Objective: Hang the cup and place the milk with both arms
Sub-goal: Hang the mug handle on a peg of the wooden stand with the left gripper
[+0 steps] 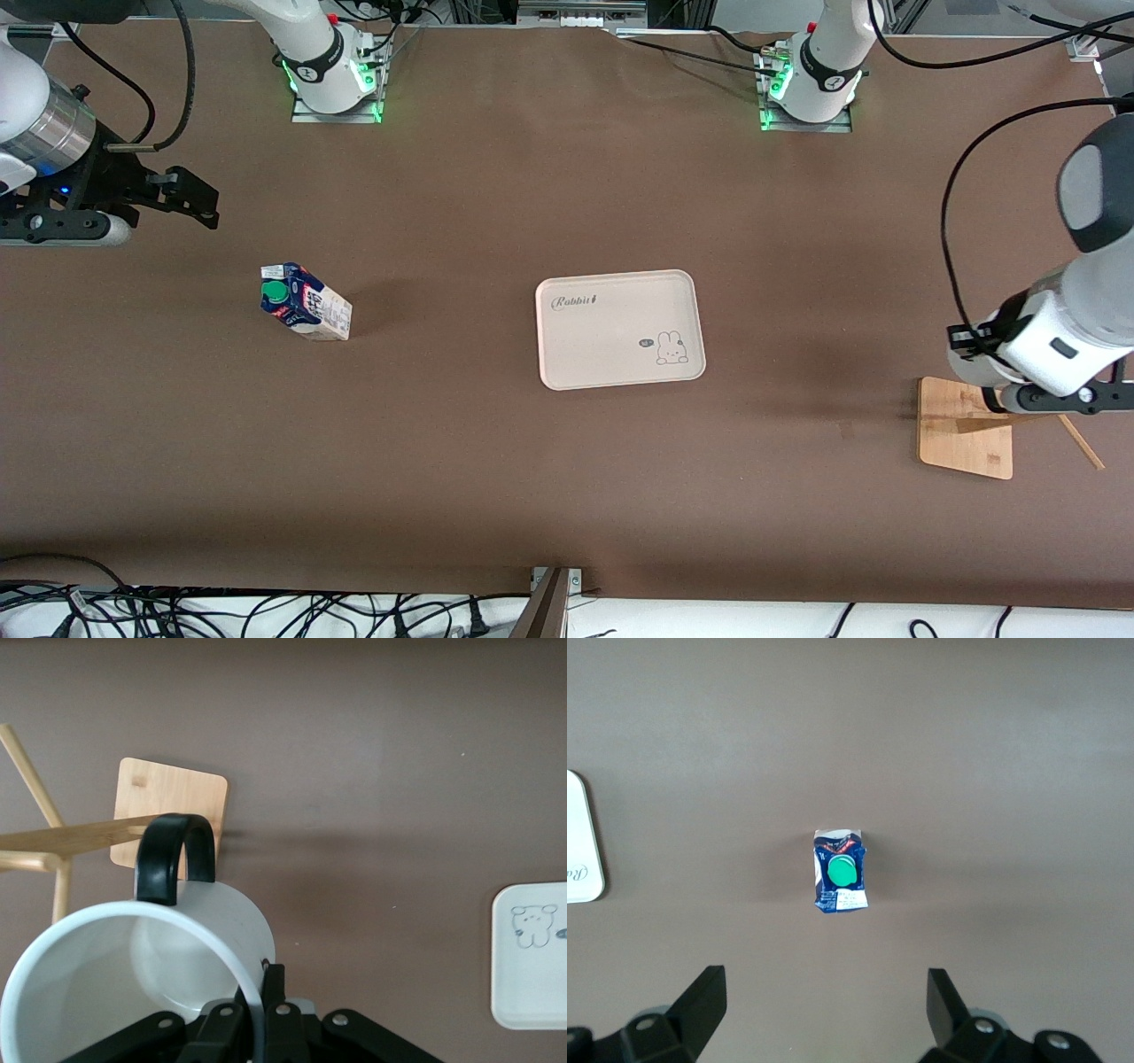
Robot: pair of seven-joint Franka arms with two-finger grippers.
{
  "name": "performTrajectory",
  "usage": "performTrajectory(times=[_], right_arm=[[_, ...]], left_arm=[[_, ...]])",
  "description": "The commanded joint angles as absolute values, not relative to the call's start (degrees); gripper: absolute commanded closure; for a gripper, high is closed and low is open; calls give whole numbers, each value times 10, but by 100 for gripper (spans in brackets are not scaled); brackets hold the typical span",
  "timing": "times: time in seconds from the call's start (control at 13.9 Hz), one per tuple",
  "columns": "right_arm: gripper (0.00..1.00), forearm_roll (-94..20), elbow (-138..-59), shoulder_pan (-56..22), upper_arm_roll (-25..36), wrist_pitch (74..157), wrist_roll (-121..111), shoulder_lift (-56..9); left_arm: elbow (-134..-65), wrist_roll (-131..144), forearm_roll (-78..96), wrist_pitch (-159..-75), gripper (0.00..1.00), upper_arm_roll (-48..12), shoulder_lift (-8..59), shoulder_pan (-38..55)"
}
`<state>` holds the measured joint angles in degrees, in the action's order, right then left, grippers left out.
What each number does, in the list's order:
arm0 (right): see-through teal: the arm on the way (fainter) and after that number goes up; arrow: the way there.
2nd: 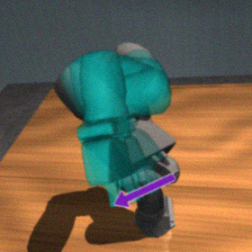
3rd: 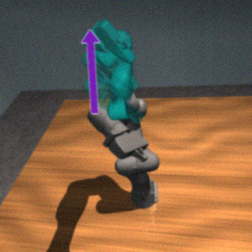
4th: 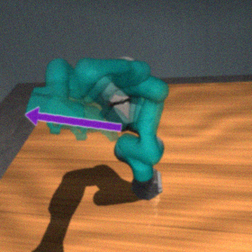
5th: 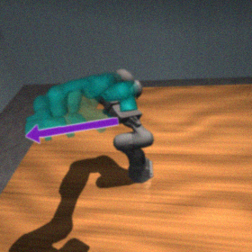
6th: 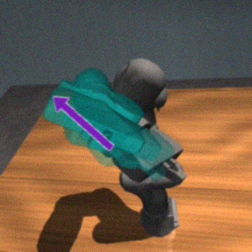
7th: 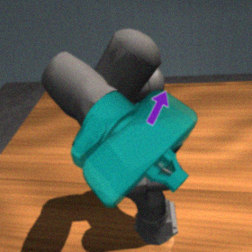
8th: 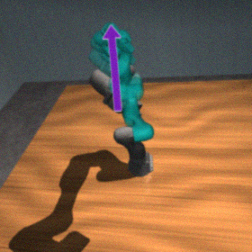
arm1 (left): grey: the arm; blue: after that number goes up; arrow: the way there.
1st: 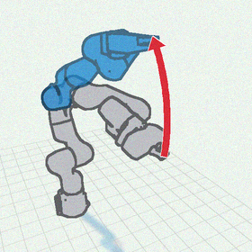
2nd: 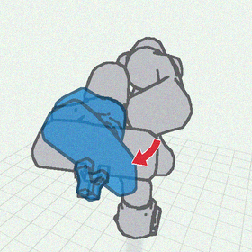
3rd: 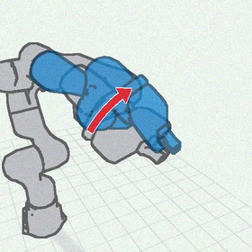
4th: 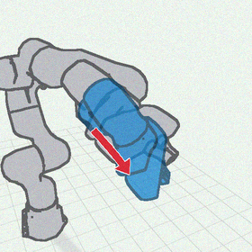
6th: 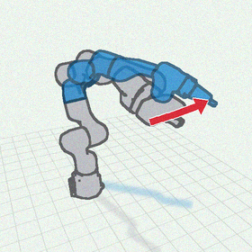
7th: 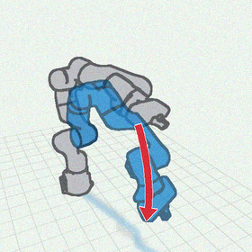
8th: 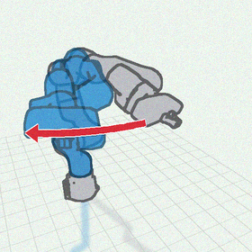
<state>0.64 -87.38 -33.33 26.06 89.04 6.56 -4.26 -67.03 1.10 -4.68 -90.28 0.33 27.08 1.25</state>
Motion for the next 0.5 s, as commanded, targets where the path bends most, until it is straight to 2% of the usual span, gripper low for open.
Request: performTrajectory(times=[0.0, 0.14, 0.43], right_arm=[[0, 13, -855, -331, 263, 885, 63, -65], [0, 11, -860, -324, 267, 878, 64, -65], [0, 11, -893, -325, 265, 856, 65, -45]], left_arm=[[-676, -95, -5, -895, 100, 53, 264, 18], [-677, -129, 17, -897, 100, 81, 265, 18], [-683, -133, 27, -898, 100, 95, 266, 16]])
